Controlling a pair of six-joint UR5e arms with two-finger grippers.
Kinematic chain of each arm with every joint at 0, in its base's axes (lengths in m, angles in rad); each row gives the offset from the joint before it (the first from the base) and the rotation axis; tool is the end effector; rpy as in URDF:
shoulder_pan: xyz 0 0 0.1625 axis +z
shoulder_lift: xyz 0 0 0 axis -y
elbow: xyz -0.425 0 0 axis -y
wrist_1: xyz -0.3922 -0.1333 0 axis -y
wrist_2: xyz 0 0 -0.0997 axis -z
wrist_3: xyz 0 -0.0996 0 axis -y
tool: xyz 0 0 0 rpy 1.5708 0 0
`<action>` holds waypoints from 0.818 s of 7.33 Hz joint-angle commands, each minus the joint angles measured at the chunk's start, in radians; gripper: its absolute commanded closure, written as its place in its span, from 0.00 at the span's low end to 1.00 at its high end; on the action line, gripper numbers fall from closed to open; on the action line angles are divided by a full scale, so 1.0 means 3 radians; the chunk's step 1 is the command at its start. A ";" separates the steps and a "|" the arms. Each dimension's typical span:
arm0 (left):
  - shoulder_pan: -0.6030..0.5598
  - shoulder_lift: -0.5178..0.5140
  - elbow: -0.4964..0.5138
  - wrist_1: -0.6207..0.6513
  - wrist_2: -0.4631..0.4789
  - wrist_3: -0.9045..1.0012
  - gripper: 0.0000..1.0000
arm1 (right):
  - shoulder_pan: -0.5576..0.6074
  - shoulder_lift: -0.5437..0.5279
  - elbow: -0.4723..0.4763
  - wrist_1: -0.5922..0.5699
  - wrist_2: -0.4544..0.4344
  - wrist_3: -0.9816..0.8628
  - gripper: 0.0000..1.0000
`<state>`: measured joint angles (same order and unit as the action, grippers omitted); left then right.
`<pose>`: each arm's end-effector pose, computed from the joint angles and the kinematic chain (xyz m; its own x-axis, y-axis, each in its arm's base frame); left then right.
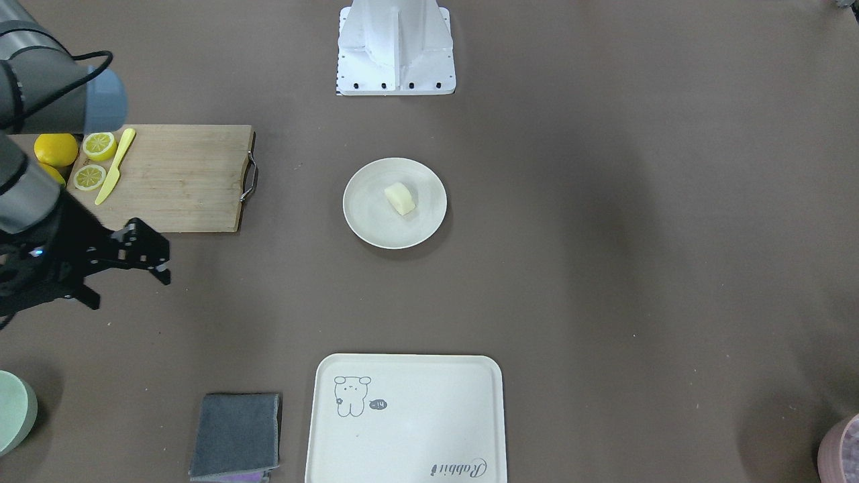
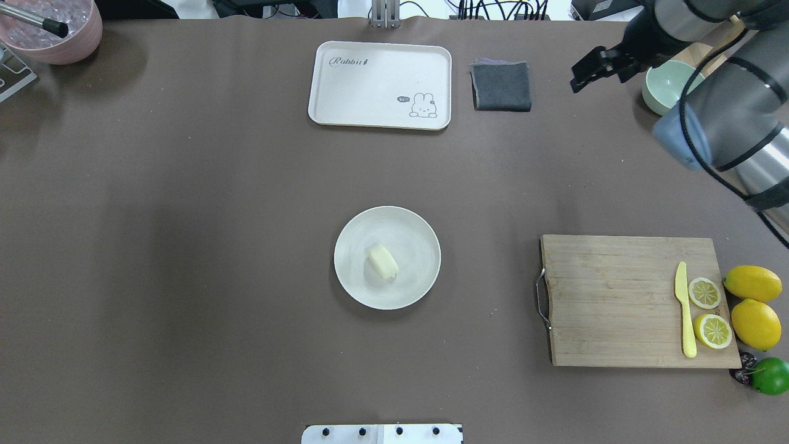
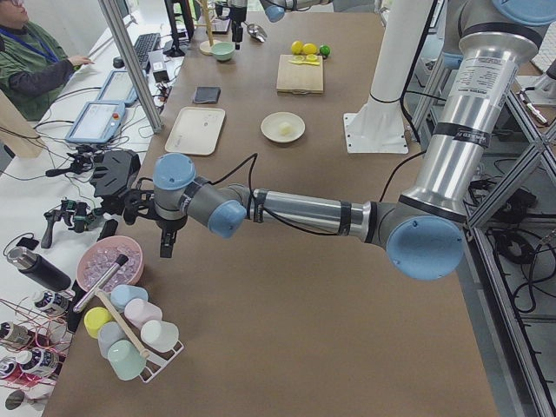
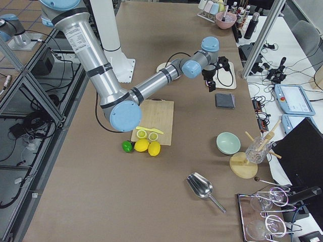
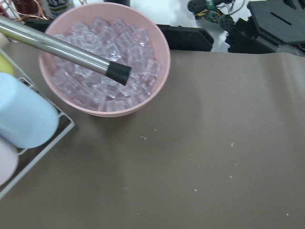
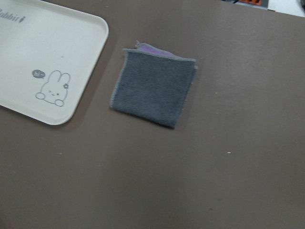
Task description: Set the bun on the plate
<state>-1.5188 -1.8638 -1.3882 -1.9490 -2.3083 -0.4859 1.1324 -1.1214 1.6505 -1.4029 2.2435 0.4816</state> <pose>-0.0332 -0.6378 0.5445 0.6605 -0.0991 -0.7442 0.2969 0.9449 0.1378 -0.2113 -0.6185 0.3431 0.6279 -0.2936 0.7208 0.0391 0.9368 0.3476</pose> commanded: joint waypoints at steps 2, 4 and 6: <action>-0.0173 -0.0025 0.0153 0.0462 0.0009 0.0096 0.02 | 0.0698 -0.0434 -0.0036 -0.0205 0.0156 -0.0542 0.00; -0.0234 -0.0056 0.0168 0.0677 0.0009 0.0096 0.02 | 0.0979 -0.0587 -0.0020 -0.0299 0.0130 -0.0603 0.00; -0.0240 -0.0056 0.0179 0.0678 0.0009 0.0096 0.02 | 0.1118 -0.0720 -0.0041 -0.0309 0.0156 -0.0823 0.00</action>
<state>-1.5879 -1.8801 -1.3370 -1.7500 -2.3055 -0.4572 1.4381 -1.3147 1.6411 -1.4922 2.2873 0.2644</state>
